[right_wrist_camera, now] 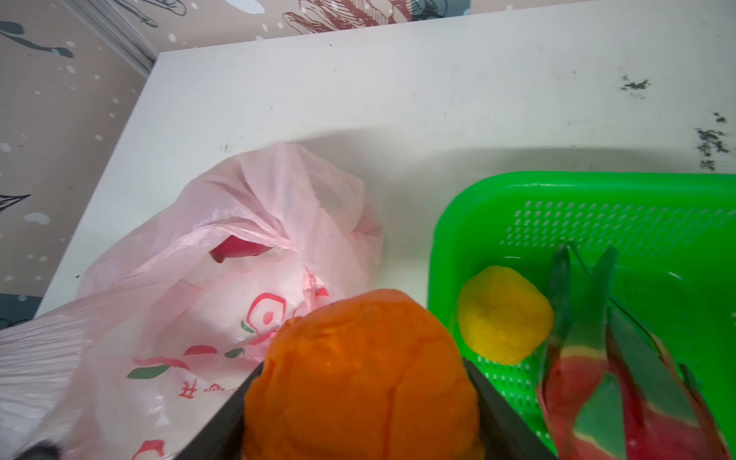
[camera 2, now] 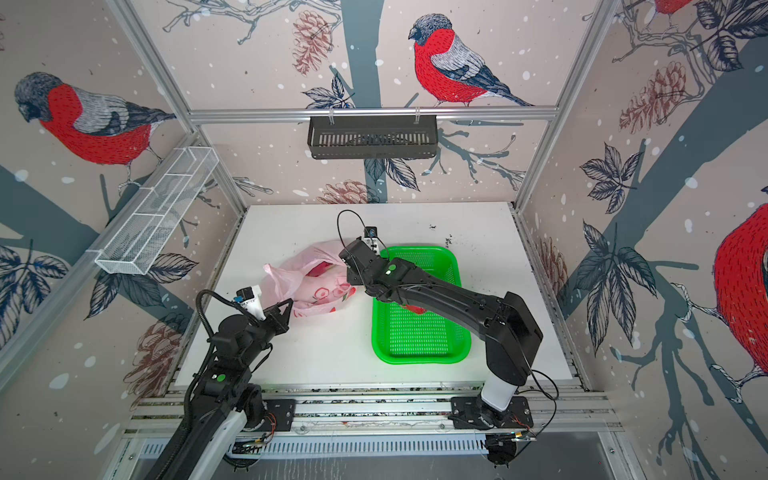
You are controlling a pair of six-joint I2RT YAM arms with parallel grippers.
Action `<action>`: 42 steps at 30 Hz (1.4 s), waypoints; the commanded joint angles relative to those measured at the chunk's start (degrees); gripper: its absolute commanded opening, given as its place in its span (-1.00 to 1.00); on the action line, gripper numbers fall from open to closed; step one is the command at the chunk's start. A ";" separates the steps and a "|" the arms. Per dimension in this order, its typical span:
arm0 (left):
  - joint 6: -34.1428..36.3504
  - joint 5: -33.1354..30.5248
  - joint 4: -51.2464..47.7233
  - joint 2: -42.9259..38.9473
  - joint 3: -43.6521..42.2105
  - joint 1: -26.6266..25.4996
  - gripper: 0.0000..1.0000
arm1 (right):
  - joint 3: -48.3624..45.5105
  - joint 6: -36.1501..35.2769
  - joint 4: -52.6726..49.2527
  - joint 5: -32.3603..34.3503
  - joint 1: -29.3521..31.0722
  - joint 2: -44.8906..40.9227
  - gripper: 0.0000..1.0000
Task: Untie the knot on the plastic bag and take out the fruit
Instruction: 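Carry the orange fruit with the right gripper over the green basket, then lower the orange fruit into the basket beside the yellow fruit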
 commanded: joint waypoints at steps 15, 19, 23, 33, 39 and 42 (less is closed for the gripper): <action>0.51 -0.43 2.39 0.13 0.18 -0.02 -1.00 | -12.49 2.83 1.78 0.88 -3.86 -4.25 0.19; 0.47 -0.34 2.39 0.23 0.11 -0.02 -1.00 | -14.43 3.47 2.40 0.68 -4.36 -4.45 0.19; 0.46 -0.34 2.26 0.08 0.17 -0.02 -1.00 | -15.94 3.78 3.12 0.06 -4.86 -4.10 0.19; 0.54 -0.43 1.75 -0.19 0.17 -0.02 -1.00 | -17.53 4.26 4.34 -1.55 -5.56 -2.51 0.19; 0.56 -0.52 1.65 -0.21 0.10 -0.02 -1.00 | -18.87 4.85 4.99 -2.13 -5.98 -2.24 0.19; 0.55 -0.43 1.70 -0.16 0.08 -0.02 -1.00 | -19.47 5.18 5.12 -2.32 -6.15 -2.16 0.19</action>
